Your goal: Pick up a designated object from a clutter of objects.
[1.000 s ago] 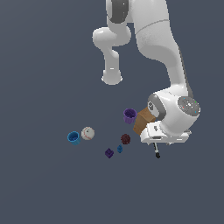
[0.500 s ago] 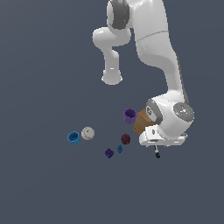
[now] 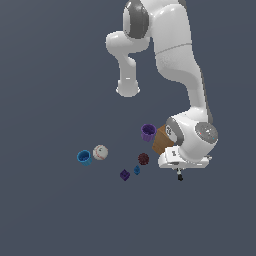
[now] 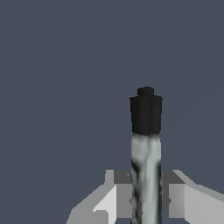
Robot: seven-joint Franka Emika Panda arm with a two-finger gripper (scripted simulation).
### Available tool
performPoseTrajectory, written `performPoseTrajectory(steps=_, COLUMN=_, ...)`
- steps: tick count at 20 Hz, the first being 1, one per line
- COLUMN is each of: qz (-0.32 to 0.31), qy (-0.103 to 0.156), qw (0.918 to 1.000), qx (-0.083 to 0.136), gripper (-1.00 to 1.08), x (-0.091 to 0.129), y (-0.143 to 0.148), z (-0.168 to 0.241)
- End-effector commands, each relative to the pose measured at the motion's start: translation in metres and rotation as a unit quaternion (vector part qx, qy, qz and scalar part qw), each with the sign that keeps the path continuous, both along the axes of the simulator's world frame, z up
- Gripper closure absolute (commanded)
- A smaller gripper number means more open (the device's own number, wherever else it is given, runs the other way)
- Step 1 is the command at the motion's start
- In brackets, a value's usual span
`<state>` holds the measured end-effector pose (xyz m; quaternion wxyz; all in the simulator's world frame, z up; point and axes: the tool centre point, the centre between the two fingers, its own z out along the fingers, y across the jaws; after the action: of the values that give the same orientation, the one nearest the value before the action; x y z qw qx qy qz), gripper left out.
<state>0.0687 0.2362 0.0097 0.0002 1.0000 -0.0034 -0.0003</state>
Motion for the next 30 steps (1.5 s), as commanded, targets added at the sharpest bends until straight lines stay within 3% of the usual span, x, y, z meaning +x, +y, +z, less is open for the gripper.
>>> performPoseTrajectory(steps=1, qz=0.000, qy=0.000, qw=1.0000, qx=0.000, gripper=1.08, x=0.000, y=0.000, z=0.000)
performPoseTrajectory(steps=17, qz=0.000, qy=0.000, qw=1.0000, qx=0.000, gripper=1.08, x=-0.002, y=-0.001, z=0.022)
performPoseTrajectory(steps=23, qz=0.000, qy=0.000, qw=1.0000, qx=0.000, gripper=1.08, x=-0.006, y=-0.003, z=0.062)
performPoseTrajectory(steps=30, qz=0.001, qy=0.000, qw=1.0000, qx=0.000, gripper=1.08, x=-0.014, y=-0.007, z=0.137)
